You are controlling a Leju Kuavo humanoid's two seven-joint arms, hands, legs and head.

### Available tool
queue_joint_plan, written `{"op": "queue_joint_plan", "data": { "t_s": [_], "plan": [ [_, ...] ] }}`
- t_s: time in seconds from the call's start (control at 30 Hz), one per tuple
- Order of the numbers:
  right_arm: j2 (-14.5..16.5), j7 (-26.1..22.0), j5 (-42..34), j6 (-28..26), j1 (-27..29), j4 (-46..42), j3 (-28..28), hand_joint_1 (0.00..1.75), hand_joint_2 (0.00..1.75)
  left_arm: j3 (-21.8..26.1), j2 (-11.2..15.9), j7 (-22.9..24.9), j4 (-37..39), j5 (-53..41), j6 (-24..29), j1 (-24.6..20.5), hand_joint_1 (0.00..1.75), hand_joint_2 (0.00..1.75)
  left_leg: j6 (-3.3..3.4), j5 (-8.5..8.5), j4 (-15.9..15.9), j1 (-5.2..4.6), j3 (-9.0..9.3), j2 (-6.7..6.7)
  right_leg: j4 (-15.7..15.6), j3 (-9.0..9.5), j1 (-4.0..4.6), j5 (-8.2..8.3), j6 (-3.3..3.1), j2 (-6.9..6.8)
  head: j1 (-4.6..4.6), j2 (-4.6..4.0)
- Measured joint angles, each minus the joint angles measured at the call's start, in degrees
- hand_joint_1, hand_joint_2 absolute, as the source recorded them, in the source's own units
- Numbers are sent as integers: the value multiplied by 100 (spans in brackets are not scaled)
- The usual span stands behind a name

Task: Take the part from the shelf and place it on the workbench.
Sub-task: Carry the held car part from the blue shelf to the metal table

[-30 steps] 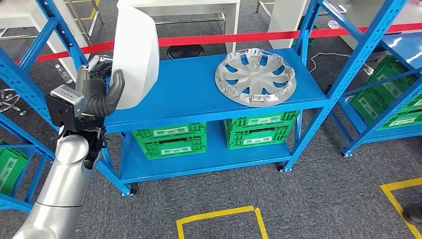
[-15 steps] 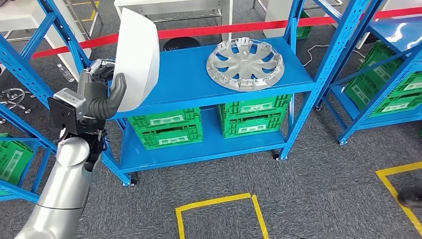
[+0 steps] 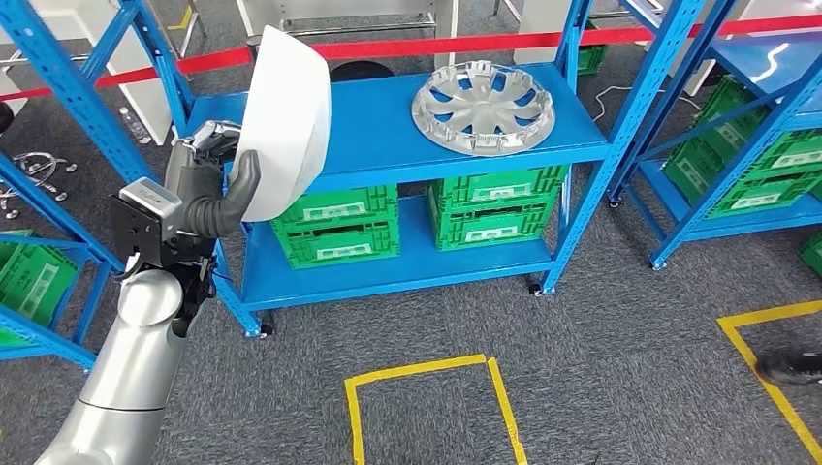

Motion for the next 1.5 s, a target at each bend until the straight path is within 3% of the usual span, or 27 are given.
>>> {"op": "queue_joint_plan", "data": {
  "t_s": [0.07, 0.1, 0.17, 0.23, 0.3, 0.33, 0.4, 0.47, 0.57, 0.6, 0.67, 0.73, 0.8, 0.87, 0.93, 0.97, 1.03, 1.1, 1.13, 1.17, 1.23, 1.27, 1.33, 1.37, 1.43, 1.47, 1.5],
  "plan": [
    [5, 17, 41, 2, 14, 1, 0, 0, 0, -1, 0, -3, -7, -24, -2, 54, 175, 175, 38, 138, 22, -9, -178, 8, 681, -156, 10, -563, 15, 3, 11, 0],
    [2, 25, 52, 2, 14, 0, 0, 0, 0, -1, 0, -3, -8, -34, -2, 90, 175, 175, 38, 200, 45, -11, -280, 10, 1010, -199, 15, -685, 24, 4, 13, 0],
    [-2, 26, 70, 2, 12, -1, 0, 0, 0, -1, 0, -2, -13, -57, -2, 164, 175, 175, 19, 315, 125, -4, -509, 14, 1266, -86, 18, -518, 39, 3, 13, 0],
    [-3, 30, 103, 1, 6, -1, 0, 0, 0, 0, 0, 2, -47, -98, -2, 220, 175, 175, -30, 405, 249, 11, -744, 13, 792, 376, 7, -305, 58, 1, 13, 0],
    [-3, 38, 141, 0, -6, -1, 0, 0, 0, 9, 1, 12, -110, -145, -13, 252, 175, 175, -97, 472, 373, 6, -904, 9, 106, 849, 26, -467, 19, 16, 13, 0],
    [-3, 33, 154, 1, -11, -1, 0, 0, 0, 13, 0, 18, -137, -165, -25, 259, 175, 175, -130, 511, 401, -3, -939, 6, -79, 953, 39, -577, -19, 24, 13, 0],
    [-2, 17, 173, 2, -9, -1, 0, 0, 0, 19, -5, 33, -162, -200, -59, 268, 175, 175, -194, 599, 390, -1, -956, 2, -139, 935, 49, -554, -119, 25, 17, 0],
    [2, 8, 181, 3, -13, 1, 0, 0, 0, 22, -9, 51, -166, -225, -84, 275, 175, 175, -261, 435, 485, 19, -1015, -10, -155, 845, 38, -435, -212, 2, 12, 0],
    [4, 9, 202, 3, -19, 1, 0, 0, 0, 25, -8, 69, -166, -240, -97, 275, 175, 175, -343, -393, 1303, 42, -1181, -21, -163, 616, 34, -218, -275, -16, -5, 0],
    [4, 9, 213, 3, -19, 1, 0, 0, 0, 26, -6, 74, -165, -242, -99, 277, 175, 175, -352, -552, 1629, 45, -1207, -21, -159, 526, 40, -147, -275, -20, -6, 0],
    [4, 8, 246, 2, -21, 1, 0, 0, 0, 40, 16, 78, -164, -242, -102, 289, 175, 175, -330, -457, 1909, 42, -1085, -22, -152, 334, 59, -1, -273, -29, -5, 0],
    [4, 8, 291, 3, -24, 1, 0, 0, 0, 84, 59, 65, -190, -240, -99, 307, 175, 175, -240, -189, 1476, 16, -619, -29, -152, 162, 83, 149, -267, -28, -5, 0],
    [19, 17, 332, 10, -21, 1, 0, 0, 0, 150, 117, 21, -251, -233, -97, 326, 175, 175, -128, -291, 642, -33, -7, -27, -176, 78, 89, 282, -229, -21, -2, 0],
    [26, 26, 354, 20, -18, 1, 0, 0, 0, 209, 185, -31, -295, -220, -93, 343, 175, 175, -68, -416, 152, -89, 257, -27, -252, 85, 49, 420, -151, -24, -16, 0],
    [16, 9, 360, 25, -10, 1, 0, 0, 0, 249, 240, -66, -300, -210, -89, 377, 175, 175, -20, -247, 32, -106, 201, -20, -347, 80, 27, 528, -68, -20, -42, 0],
    [14, -10, 362, 27, -8, 1, 0, 0, 0, 260, 256, -78, -301, -208, -85, 400, 175, 175, 18, -142, -18, -92, 153, -11, -320, 45, 33, 441, -42, -14, -44, 0],
    [9, -32, 367, 28, -8, 1, 0, 0, 0, 268, 264, -96, -312, -205, -71, 453, 175, 175, 70, 73, -85, -57, 1, 1, 70, -80, 39, -95, -9, -3, -28, 0],
    [-1, -21, 372, 28, -14, 1, 0, 0, 0, 270, 267, -102, -322, -205, -54, 514, 175, 175, 83, 245, -74, -51, -224, -1, 811, -198, 48, -632, 16, -2, -10, 0],
    [-9, -21, 373, 28, -17, 1, 0, 0, 0, 272, 269, -101, -322, -206, -48, 544, 175, 175, 80, 323, -53, -52, -341, 3, 1125, -208, 54, -695, 24, -2, -9, 0],
    [-18, -24, 375, 27, -20, 1, 0, 0, 0, 273, 272, -99, -322, -207, -40, 570, 175, 175, 74, 397, -24, -50, -461, 7, 1294, -153, 58, -613, 27, -2, -8, 0],
    [-30, -25, 376, 26, -25, 1, 0, 0, 0, 278, 277, -92, -326, -211, -22, 598, 175, 175, 44, 530, 67, -41, -713, 10, 1052, 247, 60, -316, 25, -3, -8, 0],
    [-33, -21, 377, 26, -35, 0, 0, 0, 0, 287, 280, -87, -339, -213, -10, 602, 175, 175, 19, 583, 133, -44, -832, 8, 660, 588, 64, -325, 20, -4, -8, 0],
    [-33, 8, 378, 26, -64, -1, 0, 0, 0, 316, 289, -80, -375, -218, 10, 599, 175, 175, -43, 674, 249, -54, -984, 12, -82, 1114, 84, -566, -39, 8, -13, 0],
    [-33, 19, 378, 26, -75, -1, 0, 0, 0, 329, 292, -77, -389, -220, 19, 592, 175, 175, -74, 725, 272, -60, -1014, 16, -285, 1226, 98, -681, -80, 14, -16, 0],
    [-31, 24, 377, 27, -78, -1, 1, 0, 0, 342, 299, -72, -380, -224, 28, 576, 175, 175, -133, 824, 255, -48, -1038, 16, -325, 1158, 100, -623, -176, 3, -14, 0],
    [-30, 20, 376, 27, -80, 0, 1, 0, 0, 346, 302, -67, -366, -225, 30, 567, 175, 175, -167, 758, 290, -39, -1072, 7, -321, 1100, 96, -552, -221, -9, -19, 0],
    [-30, 16, 375, 26, -83, 1, 2, 0, 0, 350, 306, -66, -349, -227, 32, 557, 175, 175, -207, 564, 425, -27, -1132, -1, -326, 1022, 85, -470, -262, -23, -24, 0]
  ]
}}
